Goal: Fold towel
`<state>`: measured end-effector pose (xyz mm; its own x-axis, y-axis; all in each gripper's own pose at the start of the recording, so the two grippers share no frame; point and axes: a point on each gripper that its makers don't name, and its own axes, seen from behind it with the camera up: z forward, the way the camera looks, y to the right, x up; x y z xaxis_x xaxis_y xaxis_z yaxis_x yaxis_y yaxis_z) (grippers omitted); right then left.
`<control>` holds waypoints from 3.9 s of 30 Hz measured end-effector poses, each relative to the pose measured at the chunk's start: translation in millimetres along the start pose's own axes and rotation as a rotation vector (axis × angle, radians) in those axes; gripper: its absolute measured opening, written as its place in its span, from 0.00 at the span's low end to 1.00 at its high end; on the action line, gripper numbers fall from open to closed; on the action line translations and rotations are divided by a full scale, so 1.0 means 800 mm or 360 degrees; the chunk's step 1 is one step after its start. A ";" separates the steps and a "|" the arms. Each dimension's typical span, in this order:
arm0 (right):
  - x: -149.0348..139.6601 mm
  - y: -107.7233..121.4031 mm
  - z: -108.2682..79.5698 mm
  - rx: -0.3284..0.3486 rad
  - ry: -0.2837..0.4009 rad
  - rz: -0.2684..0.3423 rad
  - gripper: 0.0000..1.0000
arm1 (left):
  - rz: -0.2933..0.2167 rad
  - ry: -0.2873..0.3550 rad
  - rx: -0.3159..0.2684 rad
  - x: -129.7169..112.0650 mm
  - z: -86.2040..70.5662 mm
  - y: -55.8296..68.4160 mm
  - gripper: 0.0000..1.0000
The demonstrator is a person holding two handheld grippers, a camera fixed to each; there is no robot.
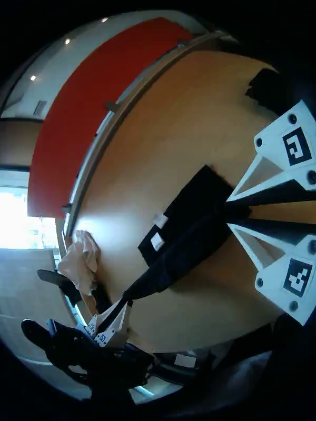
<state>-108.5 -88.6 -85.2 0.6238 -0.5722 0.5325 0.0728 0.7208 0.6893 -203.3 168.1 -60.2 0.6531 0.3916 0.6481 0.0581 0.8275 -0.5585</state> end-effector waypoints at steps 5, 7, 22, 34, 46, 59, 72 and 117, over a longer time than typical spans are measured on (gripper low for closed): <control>-0.002 0.013 0.013 0.0006 -0.0037 0.0020 0.14 | 0.0000 -0.0028 -0.0004 0.001 0.018 -0.006 0.15; -0.005 0.015 0.016 0.0010 -0.0052 0.0022 0.14 | 0.0002 -0.0038 -0.0009 0.000 0.023 -0.007 0.15; -0.023 0.033 0.061 0.0036 -0.0154 0.0064 0.14 | 0.0019 -0.0087 -0.0005 -0.011 0.072 -0.022 0.14; -0.035 0.046 0.097 0.0007 -0.0180 0.0156 0.20 | 0.0018 -0.0104 0.0010 -0.019 0.108 -0.031 0.15; -0.045 0.054 0.119 -0.0045 -0.0196 0.0172 0.32 | 0.0017 -0.0118 0.0057 -0.022 0.131 -0.040 0.23; -0.044 0.080 0.129 -0.0175 -0.0199 0.0151 0.66 | 0.0127 -0.0122 0.0160 -0.015 0.139 -0.058 0.47; -0.028 0.104 0.128 -0.0251 -0.0153 0.0186 0.67 | 0.0147 -0.0084 0.0237 0.001 0.133 -0.079 0.79; -0.089 0.022 0.058 -0.0238 -0.0070 0.0269 1.00 | -0.0109 -0.0074 0.0243 -0.090 0.054 -0.028 0.80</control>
<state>-188.0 -53.4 -88.1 0.6027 -0.4523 0.6574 0.0864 0.8560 0.5097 -284.5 138.4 -72.0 0.6156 0.3474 0.7073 -0.0163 0.9030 -0.4294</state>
